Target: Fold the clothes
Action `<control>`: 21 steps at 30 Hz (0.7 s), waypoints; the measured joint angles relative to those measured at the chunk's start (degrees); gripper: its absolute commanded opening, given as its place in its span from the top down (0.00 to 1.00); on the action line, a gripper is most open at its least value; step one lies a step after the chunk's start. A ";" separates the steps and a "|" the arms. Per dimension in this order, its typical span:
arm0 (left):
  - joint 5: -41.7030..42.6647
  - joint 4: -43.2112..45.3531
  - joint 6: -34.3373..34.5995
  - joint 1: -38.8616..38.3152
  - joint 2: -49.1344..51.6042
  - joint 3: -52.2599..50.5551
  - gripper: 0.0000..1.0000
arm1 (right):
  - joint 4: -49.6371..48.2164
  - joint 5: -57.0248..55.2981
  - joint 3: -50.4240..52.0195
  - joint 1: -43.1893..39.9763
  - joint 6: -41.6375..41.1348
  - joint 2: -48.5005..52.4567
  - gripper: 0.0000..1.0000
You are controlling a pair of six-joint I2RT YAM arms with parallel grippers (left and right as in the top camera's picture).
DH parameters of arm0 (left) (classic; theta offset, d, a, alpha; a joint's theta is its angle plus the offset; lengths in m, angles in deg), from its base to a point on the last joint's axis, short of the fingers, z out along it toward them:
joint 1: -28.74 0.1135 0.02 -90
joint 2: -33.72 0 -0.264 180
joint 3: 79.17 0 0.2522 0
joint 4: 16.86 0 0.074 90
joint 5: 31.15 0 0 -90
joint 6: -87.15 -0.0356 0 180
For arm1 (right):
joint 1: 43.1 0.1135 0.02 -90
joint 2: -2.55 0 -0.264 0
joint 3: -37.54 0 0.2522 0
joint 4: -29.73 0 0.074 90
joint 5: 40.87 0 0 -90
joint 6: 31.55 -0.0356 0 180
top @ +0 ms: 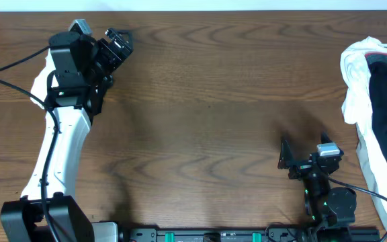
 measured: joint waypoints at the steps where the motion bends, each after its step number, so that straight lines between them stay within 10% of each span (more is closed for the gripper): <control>1: 0.00 -0.02 0.00 0.00 0.00 0.00 0.02 | 0.00 0.00 0.00 0.00 0.00 0.00 0.01; 21: -0.02 -11.91 0.00 0.00 -20.79 -0.76 0.02 | 0.00 0.00 0.00 0.00 0.00 0.02 0.01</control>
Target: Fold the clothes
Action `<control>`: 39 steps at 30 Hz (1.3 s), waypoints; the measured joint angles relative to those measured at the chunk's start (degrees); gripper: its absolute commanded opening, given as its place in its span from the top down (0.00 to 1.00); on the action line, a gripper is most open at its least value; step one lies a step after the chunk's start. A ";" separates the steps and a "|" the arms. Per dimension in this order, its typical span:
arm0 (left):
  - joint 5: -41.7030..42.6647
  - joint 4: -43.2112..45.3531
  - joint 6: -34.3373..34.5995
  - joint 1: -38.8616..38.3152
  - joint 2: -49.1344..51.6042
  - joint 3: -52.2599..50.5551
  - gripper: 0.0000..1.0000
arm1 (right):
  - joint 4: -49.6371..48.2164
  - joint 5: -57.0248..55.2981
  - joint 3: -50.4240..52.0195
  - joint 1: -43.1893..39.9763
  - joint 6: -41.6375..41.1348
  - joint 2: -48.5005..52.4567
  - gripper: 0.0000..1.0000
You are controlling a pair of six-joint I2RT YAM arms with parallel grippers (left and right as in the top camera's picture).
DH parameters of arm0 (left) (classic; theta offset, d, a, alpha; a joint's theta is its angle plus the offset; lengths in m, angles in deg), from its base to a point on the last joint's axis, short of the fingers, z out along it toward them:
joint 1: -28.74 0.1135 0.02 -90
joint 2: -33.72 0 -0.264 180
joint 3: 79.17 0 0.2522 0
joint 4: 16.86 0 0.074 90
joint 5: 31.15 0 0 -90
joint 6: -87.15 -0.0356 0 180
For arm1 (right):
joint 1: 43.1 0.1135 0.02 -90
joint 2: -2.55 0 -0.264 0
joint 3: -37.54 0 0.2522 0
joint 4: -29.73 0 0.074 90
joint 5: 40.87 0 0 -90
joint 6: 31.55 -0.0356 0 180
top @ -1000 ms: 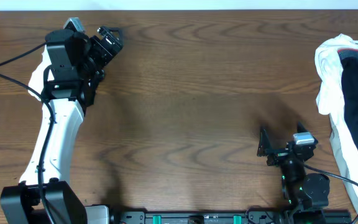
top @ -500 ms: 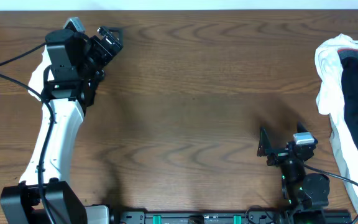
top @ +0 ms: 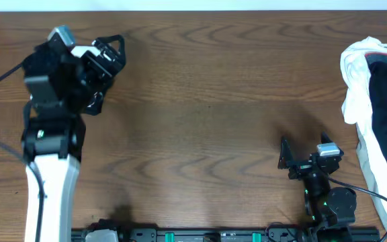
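Note:
A heap of clothes lies at the table's right edge: a white garment (top: 356,74) with a dark one on top, a red stripe at its upper rim. My left gripper (top: 113,46) is at the far left of the table, raised toward the camera, open and holding nothing. Its arm hides the table beneath it. My right gripper (top: 305,144) stands open near the front edge, left of the heap and apart from it, with nothing between its fingers.
Brown wooden table (top: 207,101) with a bare stretch between the two arms. The arm bases and cables sit along the front edge (top: 213,235).
My left arm has shifted left and risen toward the camera, and now covers the white cloth that showed beside it at the far left. The right arm and the heap have not moved.

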 measured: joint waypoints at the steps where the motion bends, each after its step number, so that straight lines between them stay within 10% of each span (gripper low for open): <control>1: 0.00 -0.37 0.00 0.00 -1.57 0.00 0.02 | 0.02 0.00 0.00 0.00 0.00 0.00 0.01; 19: -0.20 -9.88 -7.26 -4.26 -31.98 -2.03 0.02 | 0.00 -0.02 0.00 0.00 0.00 0.00 0.01; 39: -4.44 -1.09 -9.66 -6.49 -60.39 -47.15 0.02 | 0.07 -0.20 0.00 0.00 -0.02 -0.02 0.01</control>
